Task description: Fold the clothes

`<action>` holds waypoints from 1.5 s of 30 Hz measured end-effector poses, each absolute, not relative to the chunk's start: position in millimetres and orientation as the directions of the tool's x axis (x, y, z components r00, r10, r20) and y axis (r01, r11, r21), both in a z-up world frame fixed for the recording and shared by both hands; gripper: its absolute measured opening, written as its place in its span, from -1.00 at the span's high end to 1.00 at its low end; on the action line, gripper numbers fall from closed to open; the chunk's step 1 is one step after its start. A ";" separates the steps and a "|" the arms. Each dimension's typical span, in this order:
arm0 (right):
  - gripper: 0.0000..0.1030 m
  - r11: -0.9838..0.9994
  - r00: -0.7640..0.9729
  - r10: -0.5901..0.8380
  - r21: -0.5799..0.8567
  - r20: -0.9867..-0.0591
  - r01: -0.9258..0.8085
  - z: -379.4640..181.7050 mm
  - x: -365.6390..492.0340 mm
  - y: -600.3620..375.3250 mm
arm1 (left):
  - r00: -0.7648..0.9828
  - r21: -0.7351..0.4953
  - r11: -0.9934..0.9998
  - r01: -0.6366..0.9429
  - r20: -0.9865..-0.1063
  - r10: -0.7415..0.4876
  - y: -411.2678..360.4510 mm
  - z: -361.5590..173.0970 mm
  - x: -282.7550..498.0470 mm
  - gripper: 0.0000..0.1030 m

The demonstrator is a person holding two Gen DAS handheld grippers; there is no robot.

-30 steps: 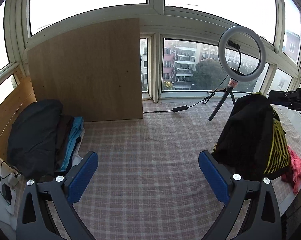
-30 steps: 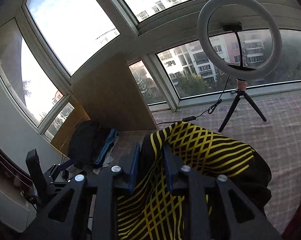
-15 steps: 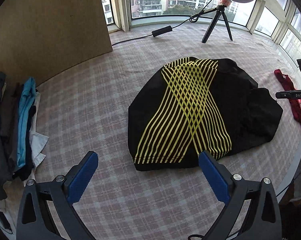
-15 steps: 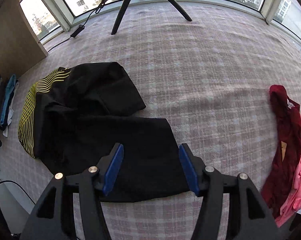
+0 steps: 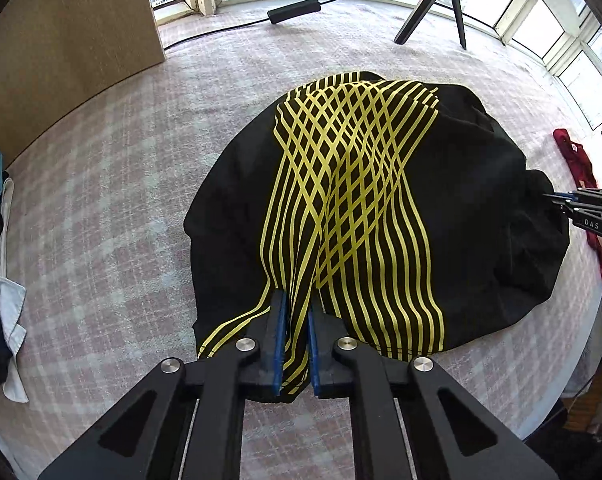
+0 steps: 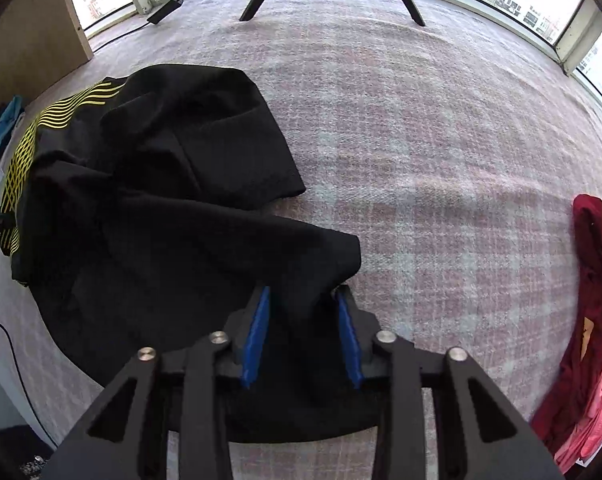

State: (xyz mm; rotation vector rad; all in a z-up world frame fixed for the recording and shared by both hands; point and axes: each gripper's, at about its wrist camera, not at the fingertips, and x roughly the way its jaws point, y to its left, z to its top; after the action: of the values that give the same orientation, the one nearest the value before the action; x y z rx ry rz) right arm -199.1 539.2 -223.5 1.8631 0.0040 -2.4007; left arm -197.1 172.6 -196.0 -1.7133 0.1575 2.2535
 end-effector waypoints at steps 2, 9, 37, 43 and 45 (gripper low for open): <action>0.90 -0.989 -0.255 -0.117 0.089 -0.960 0.119 -216.7 -193.9 535.6 | -0.271 -0.107 -0.951 -0.291 -0.944 0.189 164.0 -180.0 -192.9 0.92; 0.92 -0.981 -0.446 -0.194 0.181 -0.874 0.073 -124.1 -194.4 555.0 | -0.411 -0.113 -0.967 -0.228 -0.889 0.201 118.4 -94.9 -202.4 0.98; 0.29 -0.995 -0.328 -0.051 0.021 -0.943 0.094 -122.3 -143.4 531.4 | -0.140 -0.202 -0.970 -0.137 -0.965 0.221 21.8 -164.6 -110.3 0.42; -0.21 -0.954 -0.369 -0.192 0.084 -0.910 0.288 -126.9 -247.5 455.0 | -0.096 -0.232 -0.955 -0.187 -0.963 0.253 45.9 -176.1 -111.3 0.39; -0.21 -0.938 -0.344 -0.199 0.076 -0.918 0.339 -137.8 -280.5 425.1 | -0.087 -0.244 -0.951 -0.190 -0.961 0.264 48.1 -179.8 -105.2 0.36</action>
State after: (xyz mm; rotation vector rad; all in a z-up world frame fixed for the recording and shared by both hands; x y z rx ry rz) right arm -280.5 425.1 -137.8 1.5634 0.1815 -2.3291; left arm -105.2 48.1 -179.8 -1.8854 -0.0806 2.1117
